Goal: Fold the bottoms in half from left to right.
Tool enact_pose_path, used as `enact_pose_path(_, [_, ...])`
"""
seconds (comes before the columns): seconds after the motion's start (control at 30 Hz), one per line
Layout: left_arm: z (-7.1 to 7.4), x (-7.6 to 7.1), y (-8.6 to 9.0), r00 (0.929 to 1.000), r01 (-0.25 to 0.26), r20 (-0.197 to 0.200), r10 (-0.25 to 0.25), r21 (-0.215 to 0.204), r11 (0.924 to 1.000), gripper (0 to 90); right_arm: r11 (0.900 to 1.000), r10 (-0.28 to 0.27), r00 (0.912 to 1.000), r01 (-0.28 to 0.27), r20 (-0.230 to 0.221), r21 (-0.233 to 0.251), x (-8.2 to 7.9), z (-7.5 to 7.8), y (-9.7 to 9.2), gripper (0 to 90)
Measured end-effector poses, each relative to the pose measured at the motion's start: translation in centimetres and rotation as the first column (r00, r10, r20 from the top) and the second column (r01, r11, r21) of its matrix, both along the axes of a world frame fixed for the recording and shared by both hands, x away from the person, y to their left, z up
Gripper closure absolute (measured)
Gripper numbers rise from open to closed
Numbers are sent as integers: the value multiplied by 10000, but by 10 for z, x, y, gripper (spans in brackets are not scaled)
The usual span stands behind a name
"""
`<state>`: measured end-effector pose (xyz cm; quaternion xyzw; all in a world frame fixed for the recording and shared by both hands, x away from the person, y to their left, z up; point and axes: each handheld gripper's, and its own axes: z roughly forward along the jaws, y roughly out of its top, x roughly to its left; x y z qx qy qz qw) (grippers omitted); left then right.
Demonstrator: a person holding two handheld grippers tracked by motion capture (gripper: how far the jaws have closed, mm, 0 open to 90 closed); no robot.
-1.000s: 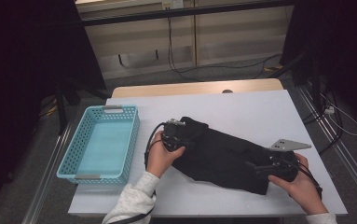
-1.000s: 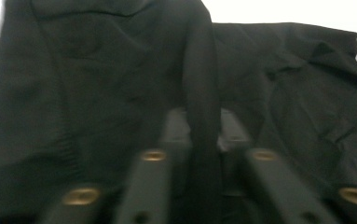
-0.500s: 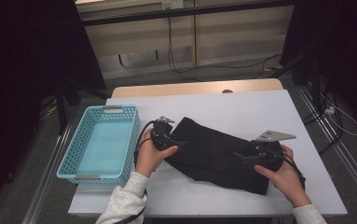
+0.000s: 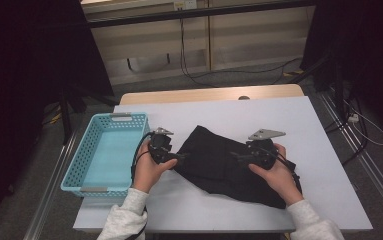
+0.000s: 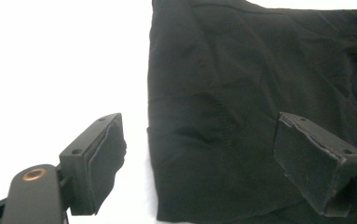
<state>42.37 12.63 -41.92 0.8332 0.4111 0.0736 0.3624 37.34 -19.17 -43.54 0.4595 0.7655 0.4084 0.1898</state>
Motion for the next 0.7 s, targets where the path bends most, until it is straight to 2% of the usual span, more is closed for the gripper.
enact_pose_path(0.1, [-3, 2, 4, 9999, -118, -56, 119, 67, 9999, 170, 10000, 64, 9999, -65, -152, -62, 13, -4, 10, 312])
enact_pose_path(0.2, [-3, 1, 6, 9999, -136, -64, 136, 108, 9998, 169, 9996, 55, 10000, -57, -77, -264, 26, -7, 20, 343])
enact_pose_path(0.27, [-2, 0, 8, 9999, -152, -11, 152, 41, 9999, 170, 9998, 173, 9997, -171, -164, 135, 34, -10, 27, 392])
enact_pose_path(0.3, [-1, 0, 10, 9998, -203, -6, 203, 42, 9998, 169, 9996, 254, 9995, -252, -166, 119, 38, -11, 31, 405])
enact_pose_path(0.37, [0, 0, 12, 9995, -315, 77, 315, -83, 9995, 170, 9995, 243, 9996, -245, -134, -179, 44, -13, 39, 422])
enact_pose_path(0.43, [1, -2, 13, 9996, -257, 107, 257, -43, 9997, 170, 9993, 355, 9991, -357, -215, -59, 50, -14, 45, 463])
enact_pose_path(0.5, [2, -3, 14, 9998, -170, 62, 171, -100, 9998, 171, 9981, 510, 9984, -518, -253, -333, 53, -18, 51, 479])
enact_pose_path(0.57, [2, -4, 15, 9997, -193, 165, 195, -123, 9997, 172, 9965, 622, 9969, -648, -482, -524, 56, -23, 55, 523])
enact_pose_path(0.6, [3, -4, 16, 9998, -158, 91, 159, -141, 9998, 174, 9957, 697, 9959, -730, -579, -569, 57, -27, 55, 570])
enact_pose_path(0.63, [3, -5, 17, 9995, -307, 117, 310, -247, 9992, 174, 9956, 748, 9963, -770, -428, -527, 58, -29, 56, 613])
enact_pose_path(0.7, [2, -5, 19, 9990, -401, 186, 405, -215, 9990, 175, 9934, 978, 9946, -997, -361, -561, 59, -29, 56, 763])
